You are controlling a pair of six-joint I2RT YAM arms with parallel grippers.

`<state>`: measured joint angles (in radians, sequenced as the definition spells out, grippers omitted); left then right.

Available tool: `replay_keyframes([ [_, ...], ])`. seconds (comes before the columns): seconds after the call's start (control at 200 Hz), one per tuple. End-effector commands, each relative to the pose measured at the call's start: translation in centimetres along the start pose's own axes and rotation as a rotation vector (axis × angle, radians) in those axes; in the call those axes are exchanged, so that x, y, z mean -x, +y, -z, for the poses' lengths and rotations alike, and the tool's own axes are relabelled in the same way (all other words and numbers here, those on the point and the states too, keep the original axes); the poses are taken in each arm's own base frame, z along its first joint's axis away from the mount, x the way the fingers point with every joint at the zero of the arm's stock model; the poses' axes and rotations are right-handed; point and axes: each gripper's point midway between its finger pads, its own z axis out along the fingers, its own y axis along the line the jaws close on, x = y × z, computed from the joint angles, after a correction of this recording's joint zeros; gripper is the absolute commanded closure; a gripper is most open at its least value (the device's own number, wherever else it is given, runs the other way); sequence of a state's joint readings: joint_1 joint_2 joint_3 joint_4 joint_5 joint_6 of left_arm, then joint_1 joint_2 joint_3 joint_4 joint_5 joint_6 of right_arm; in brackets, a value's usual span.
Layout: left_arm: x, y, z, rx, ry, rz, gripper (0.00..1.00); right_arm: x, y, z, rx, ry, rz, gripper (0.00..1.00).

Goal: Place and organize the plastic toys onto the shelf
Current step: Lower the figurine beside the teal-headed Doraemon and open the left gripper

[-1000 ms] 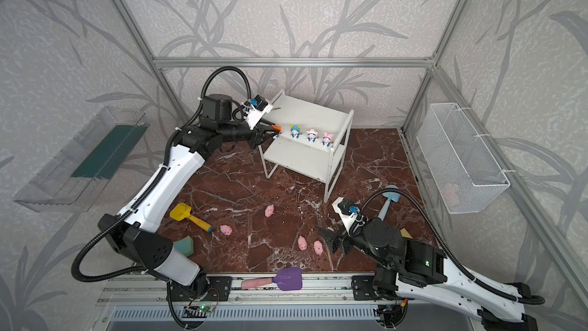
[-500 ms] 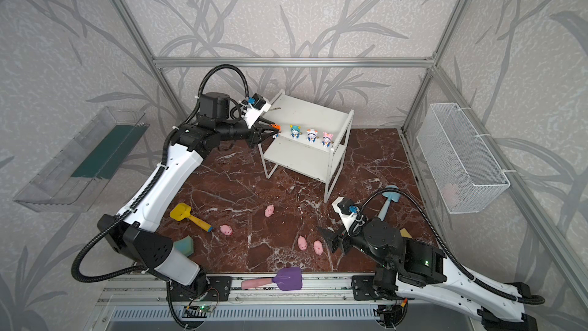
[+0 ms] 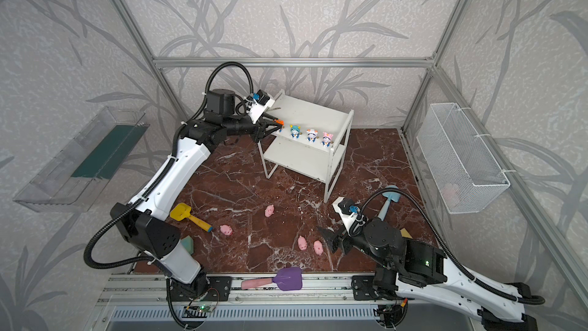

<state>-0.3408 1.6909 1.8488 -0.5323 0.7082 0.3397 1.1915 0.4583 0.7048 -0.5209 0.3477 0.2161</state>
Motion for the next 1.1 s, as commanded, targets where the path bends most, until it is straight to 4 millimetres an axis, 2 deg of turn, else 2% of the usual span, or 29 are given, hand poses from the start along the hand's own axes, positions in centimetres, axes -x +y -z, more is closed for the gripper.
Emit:
replay_keyframes([
  [0.0,0.8,0.3,0.1,-0.003,-0.020,-0.024,0.85,0.6,0.2,0.1,0.009,-0.022,-0.017,0.07],
  [0.215,0.5,0.8,-0.2,0.011,-0.016,-0.020,0.70,0.5,0.2,0.1,0.008,-0.025,-0.015,0.07],
  [0.68,1.1,0.7,0.6,0.027,-0.027,-0.028,0.46,0.5,0.3,0.0,0.015,-0.025,-0.018,0.07],
  [0.9,2.5,0.3,2.3,0.058,-0.054,-0.056,0.30,-0.3,0.5,-0.4,0.020,-0.004,-0.030,0.07],
  [1.094,3.5,-0.4,5.0,0.122,-0.058,-0.080,0.20,-1.4,0.7,-1.0,0.027,0.018,-0.055,0.07],
])
